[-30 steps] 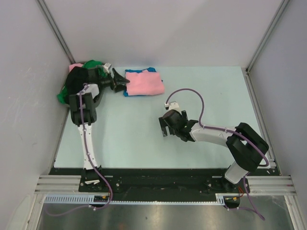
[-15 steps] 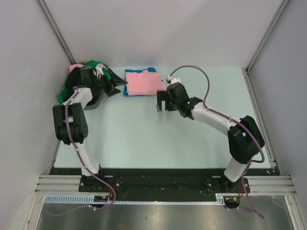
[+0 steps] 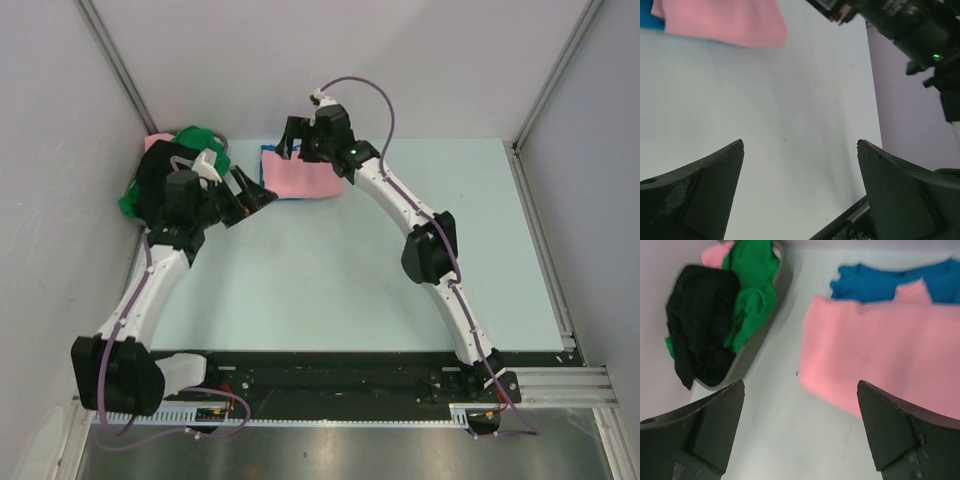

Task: Fold and stack the t-shirts
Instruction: Neatly place the folded tshirt to the corner

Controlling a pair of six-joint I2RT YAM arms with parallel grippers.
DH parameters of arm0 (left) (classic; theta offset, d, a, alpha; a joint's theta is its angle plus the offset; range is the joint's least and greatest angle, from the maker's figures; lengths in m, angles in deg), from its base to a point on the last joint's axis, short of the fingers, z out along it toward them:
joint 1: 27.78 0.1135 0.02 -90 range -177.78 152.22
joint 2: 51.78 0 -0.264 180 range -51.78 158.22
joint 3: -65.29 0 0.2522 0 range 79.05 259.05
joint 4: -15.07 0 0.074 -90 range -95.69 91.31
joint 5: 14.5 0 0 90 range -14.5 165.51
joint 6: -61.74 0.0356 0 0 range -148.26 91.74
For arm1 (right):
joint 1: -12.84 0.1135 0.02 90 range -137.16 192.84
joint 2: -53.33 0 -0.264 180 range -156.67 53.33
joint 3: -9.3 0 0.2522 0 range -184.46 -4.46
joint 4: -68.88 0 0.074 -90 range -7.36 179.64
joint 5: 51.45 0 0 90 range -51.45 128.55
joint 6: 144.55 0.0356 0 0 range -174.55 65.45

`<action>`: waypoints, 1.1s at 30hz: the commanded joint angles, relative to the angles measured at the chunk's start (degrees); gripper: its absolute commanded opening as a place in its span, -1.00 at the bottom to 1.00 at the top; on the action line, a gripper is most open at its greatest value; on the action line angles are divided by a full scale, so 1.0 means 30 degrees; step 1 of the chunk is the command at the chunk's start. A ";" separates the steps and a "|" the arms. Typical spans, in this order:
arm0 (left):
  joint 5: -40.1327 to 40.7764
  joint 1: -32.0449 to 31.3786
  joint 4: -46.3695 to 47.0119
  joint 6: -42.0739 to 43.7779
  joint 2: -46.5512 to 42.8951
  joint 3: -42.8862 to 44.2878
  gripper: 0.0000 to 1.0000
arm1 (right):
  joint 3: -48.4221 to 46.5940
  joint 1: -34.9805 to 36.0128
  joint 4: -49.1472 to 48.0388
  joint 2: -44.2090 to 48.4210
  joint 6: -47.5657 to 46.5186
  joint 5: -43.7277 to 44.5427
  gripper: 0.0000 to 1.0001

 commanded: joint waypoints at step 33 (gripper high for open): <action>0.0397 -0.0123 -0.1122 0.1416 -0.4141 -0.2810 1.00 | 0.0880 -0.1700 -1.8986 -0.8678 1.3286 -0.3225 0.99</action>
